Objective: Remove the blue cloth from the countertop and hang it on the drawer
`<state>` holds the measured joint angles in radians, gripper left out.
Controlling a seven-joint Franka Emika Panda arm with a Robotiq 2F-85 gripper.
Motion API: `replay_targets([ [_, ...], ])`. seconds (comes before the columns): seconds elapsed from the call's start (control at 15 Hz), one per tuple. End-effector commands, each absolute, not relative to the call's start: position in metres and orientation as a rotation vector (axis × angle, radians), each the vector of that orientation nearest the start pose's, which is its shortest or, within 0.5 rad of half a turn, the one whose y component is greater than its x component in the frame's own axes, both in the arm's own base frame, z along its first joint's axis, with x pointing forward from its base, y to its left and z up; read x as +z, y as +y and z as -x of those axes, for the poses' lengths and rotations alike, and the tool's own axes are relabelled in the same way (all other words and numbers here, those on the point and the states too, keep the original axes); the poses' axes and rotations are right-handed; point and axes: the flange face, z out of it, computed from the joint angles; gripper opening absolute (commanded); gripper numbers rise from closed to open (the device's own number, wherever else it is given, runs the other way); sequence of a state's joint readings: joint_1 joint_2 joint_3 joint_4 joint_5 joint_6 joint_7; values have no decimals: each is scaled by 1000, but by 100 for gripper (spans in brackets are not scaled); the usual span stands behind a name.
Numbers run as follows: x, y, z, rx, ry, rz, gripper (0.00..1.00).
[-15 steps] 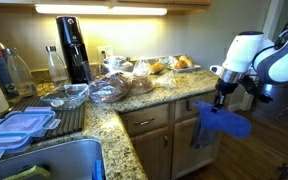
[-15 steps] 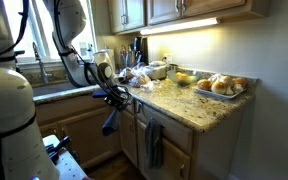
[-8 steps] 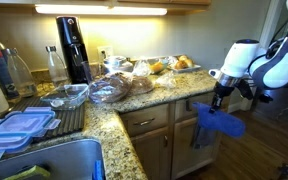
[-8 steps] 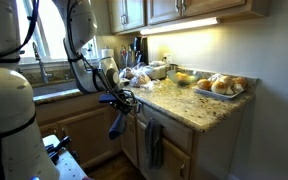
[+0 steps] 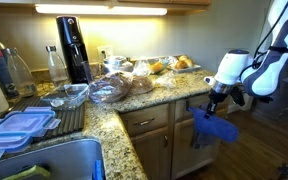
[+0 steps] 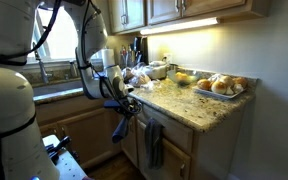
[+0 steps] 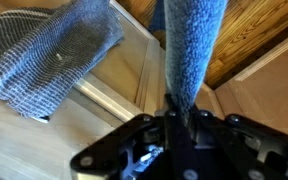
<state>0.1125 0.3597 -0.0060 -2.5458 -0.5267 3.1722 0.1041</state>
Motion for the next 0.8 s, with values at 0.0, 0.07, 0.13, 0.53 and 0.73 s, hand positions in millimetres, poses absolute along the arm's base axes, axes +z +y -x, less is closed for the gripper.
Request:
replay_targets([
  [0.0,160,91,-461,-460,-821,3021,6],
  [0.07,160,91,-463,-464,-824,3019,6],
  [0.13,160,92,-465,-468,-828,3017,6],
  [0.53,142,94,-471,-427,-821,3003,6],
  [0.73,125,93,-469,-383,-798,2990,6],
])
